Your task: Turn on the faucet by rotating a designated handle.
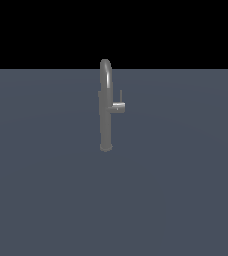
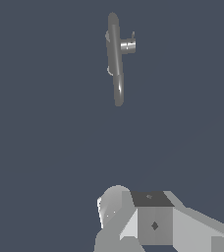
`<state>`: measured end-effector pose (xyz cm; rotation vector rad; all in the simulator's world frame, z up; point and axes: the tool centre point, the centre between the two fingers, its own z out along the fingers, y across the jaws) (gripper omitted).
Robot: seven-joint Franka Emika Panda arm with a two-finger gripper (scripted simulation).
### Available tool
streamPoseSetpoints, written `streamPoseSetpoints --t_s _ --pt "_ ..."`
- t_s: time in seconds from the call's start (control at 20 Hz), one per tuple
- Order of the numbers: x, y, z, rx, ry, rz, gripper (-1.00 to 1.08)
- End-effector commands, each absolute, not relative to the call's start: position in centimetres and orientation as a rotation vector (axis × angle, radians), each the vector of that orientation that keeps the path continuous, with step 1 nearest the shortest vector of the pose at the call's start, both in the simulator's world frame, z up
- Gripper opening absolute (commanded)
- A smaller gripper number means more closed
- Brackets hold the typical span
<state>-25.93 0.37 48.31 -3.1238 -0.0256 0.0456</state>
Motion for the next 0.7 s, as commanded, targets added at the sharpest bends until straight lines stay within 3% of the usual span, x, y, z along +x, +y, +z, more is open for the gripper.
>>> streamPoseSetpoints --t_s 0.0,0.65 --pt "-25.9 0.4 48.3 -3.124 -0.026 0.046 -1.00" --pt "-23.8 0.8 48.1 -3.069 0.059 0.136 -1.00"
